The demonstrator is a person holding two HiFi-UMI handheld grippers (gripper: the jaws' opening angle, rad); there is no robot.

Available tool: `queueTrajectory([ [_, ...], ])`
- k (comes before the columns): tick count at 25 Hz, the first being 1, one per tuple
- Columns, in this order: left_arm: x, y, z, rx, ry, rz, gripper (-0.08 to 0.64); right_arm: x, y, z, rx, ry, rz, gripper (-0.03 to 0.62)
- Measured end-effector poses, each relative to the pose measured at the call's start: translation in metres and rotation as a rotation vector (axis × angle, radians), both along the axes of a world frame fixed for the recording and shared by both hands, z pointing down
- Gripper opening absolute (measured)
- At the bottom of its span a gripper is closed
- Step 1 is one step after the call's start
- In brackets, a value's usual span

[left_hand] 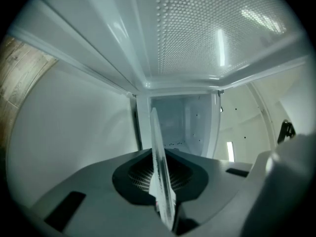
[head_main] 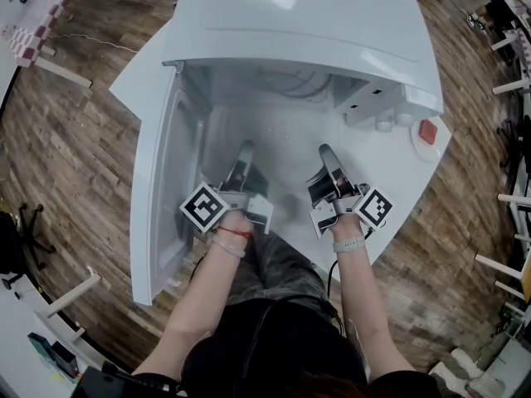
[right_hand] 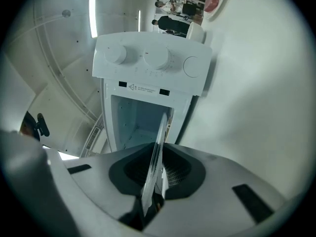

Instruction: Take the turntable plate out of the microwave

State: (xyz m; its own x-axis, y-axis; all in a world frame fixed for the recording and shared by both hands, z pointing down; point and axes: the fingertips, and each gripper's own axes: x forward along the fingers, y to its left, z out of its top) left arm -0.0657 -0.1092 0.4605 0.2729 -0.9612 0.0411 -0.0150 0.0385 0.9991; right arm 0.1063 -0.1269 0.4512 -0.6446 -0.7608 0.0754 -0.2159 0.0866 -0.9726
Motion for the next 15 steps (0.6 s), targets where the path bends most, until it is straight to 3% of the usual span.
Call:
queueTrajectory([
  [2, 0.0, 0.011, 0.004, -0.008, -0.026, 0.017, 0.038, 0.002, 0.011, 0.0, 0.003, 0.0, 0.008, 0.057],
  [7, 0.009, 0.025, -0.005, 0.01, 0.016, 0.033, 0.038, 0.009, 0.032, 0.0, -0.004, -0.005, 0.035, 0.057],
  [15, 0.019, 0.043, -0.003, 0.005, 0.0, 0.077, 0.038, 0.021, 0.056, -0.001, -0.003, -0.001, 0.069, 0.057],
])
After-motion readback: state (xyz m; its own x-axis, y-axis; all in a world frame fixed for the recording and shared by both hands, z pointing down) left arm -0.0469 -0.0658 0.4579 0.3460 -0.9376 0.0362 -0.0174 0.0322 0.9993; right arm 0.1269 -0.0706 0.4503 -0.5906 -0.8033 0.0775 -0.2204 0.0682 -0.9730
